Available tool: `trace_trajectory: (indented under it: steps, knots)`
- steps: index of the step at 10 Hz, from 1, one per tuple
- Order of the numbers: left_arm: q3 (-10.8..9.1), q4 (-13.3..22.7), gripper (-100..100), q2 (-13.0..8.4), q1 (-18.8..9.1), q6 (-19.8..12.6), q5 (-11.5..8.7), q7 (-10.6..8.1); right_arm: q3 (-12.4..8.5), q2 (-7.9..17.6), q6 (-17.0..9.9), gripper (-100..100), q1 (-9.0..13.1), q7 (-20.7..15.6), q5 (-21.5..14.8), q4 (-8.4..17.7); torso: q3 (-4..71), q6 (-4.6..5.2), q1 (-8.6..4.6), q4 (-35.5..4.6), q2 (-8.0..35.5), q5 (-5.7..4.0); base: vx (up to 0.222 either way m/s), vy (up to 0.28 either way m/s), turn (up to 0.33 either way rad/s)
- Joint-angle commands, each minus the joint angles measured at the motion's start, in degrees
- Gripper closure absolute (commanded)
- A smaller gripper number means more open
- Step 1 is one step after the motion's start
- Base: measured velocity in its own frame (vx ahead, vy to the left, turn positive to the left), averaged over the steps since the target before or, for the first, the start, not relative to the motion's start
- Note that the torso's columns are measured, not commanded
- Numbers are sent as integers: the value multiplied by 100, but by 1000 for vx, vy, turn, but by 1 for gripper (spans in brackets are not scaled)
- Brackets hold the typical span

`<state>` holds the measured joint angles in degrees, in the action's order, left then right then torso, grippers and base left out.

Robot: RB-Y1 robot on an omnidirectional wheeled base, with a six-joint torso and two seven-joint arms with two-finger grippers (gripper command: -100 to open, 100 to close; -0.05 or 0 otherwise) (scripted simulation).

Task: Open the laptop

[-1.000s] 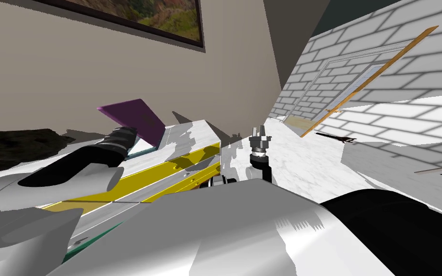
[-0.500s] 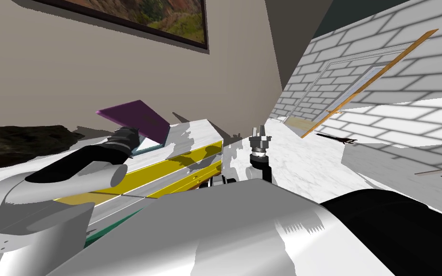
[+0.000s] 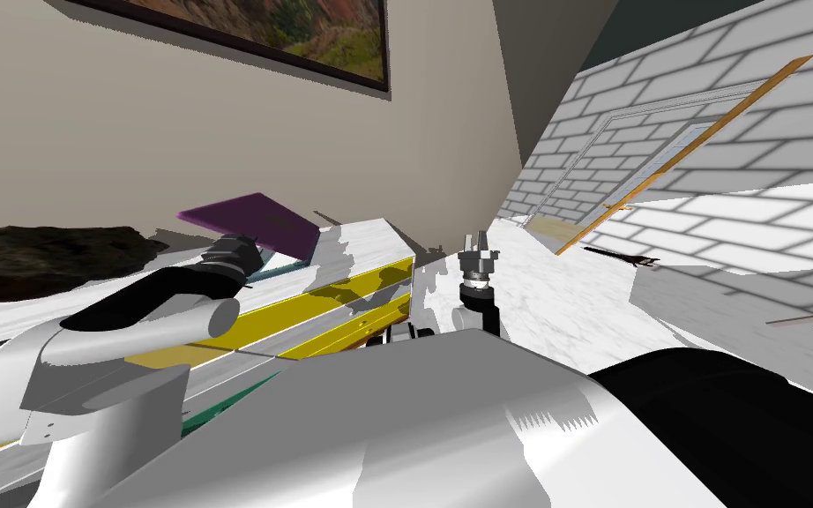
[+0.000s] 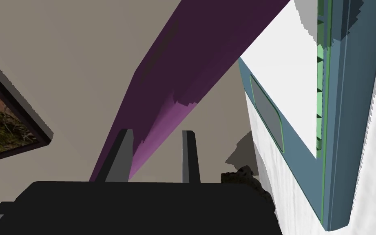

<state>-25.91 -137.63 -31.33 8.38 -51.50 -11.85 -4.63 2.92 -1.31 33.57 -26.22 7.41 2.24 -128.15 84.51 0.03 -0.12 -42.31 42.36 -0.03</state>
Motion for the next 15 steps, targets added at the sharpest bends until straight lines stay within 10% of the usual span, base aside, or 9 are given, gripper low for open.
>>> trace_trajectory:
  steps: [1, 9, 10, 15]
  knots:
    - [-6, 272, 100, 285, -177, 234, -122, -261, 0, 0, 0, 0, 0, 0, 0, 0, -2, -2, 10, -4, 5, 1, -44, 36, 15]
    - [-24, 1154, 100, 1133, -586, 1005, -501, -908, 0, 0, 0, 0, 0, 0, 0, 0, 2, -3, 2, -3, -1, -3, -39, 31, 25]
    - [-119, 785, -100, 1000, -525, 621, -533, -929, 0, 0, 0, 0, 0, 0, 0, 0, 1, -3, 12, -1, -1, 3, 14, 19, 16]
    - [-330, 188, -100, 855, -458, 45, -701, -1103, 0, 0, 0, 0, -1, 0, 0, 0, 4, -2, 7, -5, -3, -4, 51, 11, 11]
